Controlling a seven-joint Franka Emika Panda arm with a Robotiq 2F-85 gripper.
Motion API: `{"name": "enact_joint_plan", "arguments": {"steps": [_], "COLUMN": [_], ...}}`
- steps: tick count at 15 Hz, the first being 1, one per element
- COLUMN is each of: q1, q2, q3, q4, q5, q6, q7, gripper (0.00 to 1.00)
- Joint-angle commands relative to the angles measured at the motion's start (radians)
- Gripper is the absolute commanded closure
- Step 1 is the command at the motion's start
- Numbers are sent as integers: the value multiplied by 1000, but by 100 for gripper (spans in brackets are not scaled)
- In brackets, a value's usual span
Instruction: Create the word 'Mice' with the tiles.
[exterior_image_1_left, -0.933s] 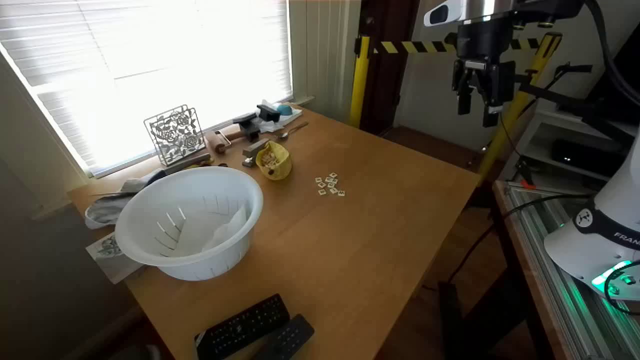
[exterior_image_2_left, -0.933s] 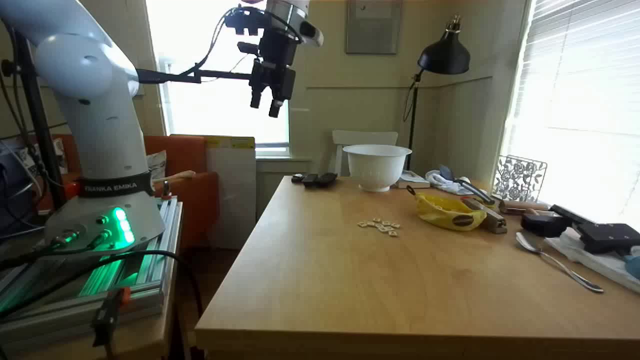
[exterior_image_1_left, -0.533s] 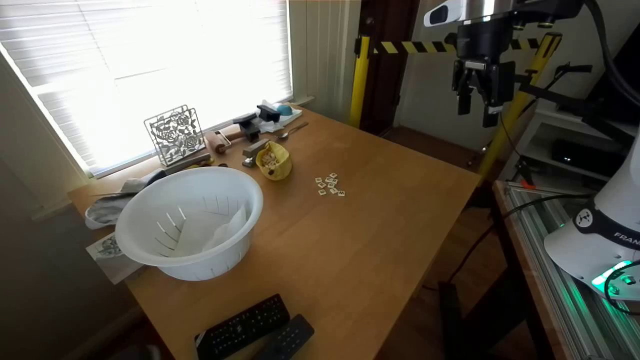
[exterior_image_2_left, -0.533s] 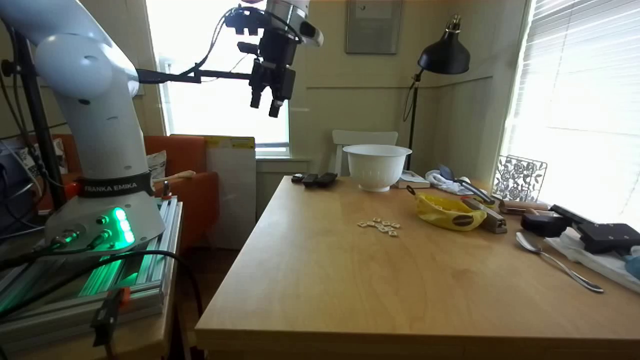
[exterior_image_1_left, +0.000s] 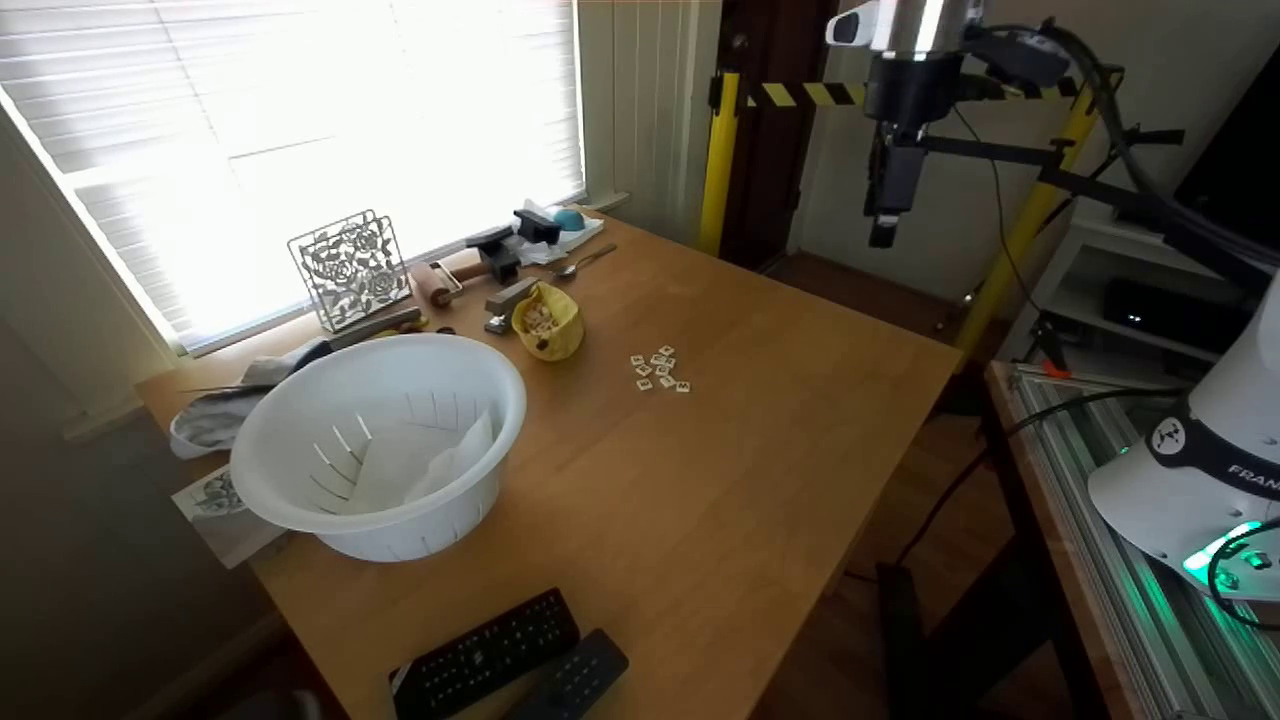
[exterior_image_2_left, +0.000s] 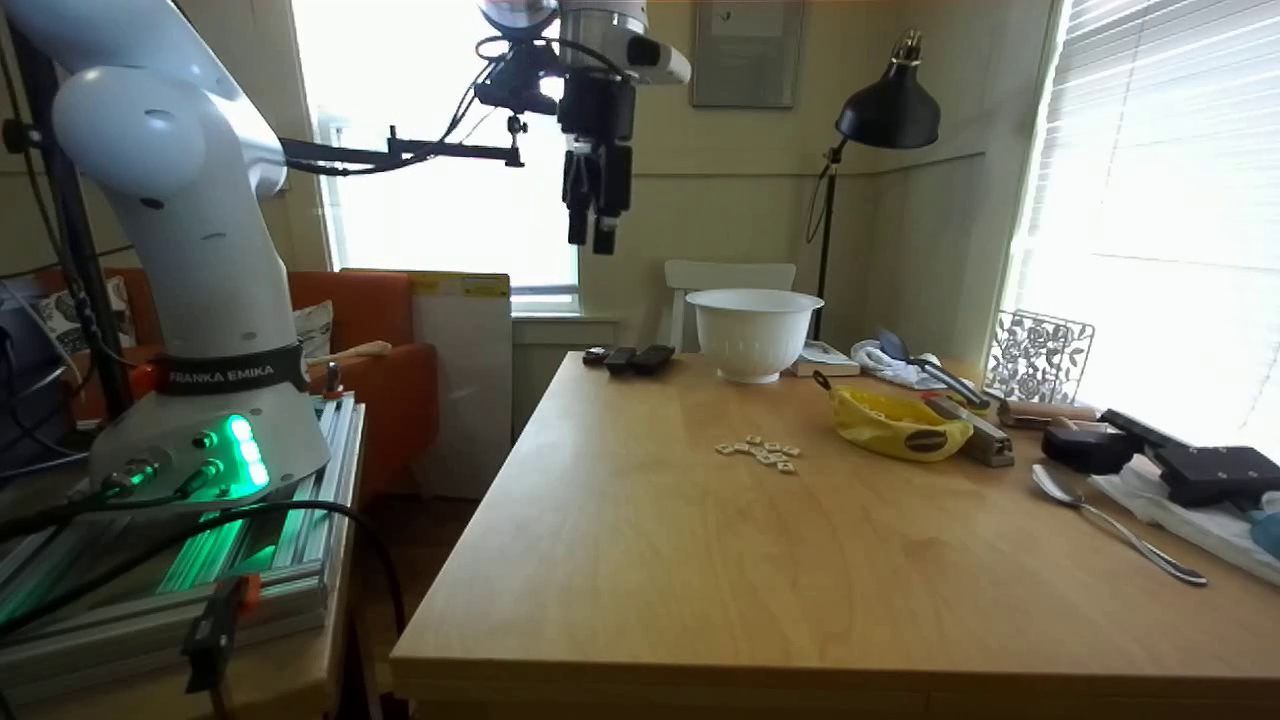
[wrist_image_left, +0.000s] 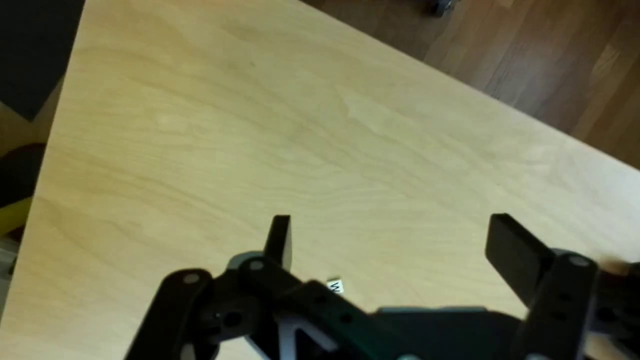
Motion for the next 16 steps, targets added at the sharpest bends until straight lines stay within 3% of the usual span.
{"name": "enact_joint_plan", "arguments": {"steps": [1,9,10,11,16], "q1": [-38,-25,-21,-28,-20], "q2": [100,368,401,334,400], "q3": [8,42,53,34,50], "q4": [-19,-25,-18,-33,-25], "q5": [-17,-3,-14,1,0], "q6": [179,530,550,498,544], "q7": [98,256,286,225,262], "gripper": [0,0,0,0,0]}}
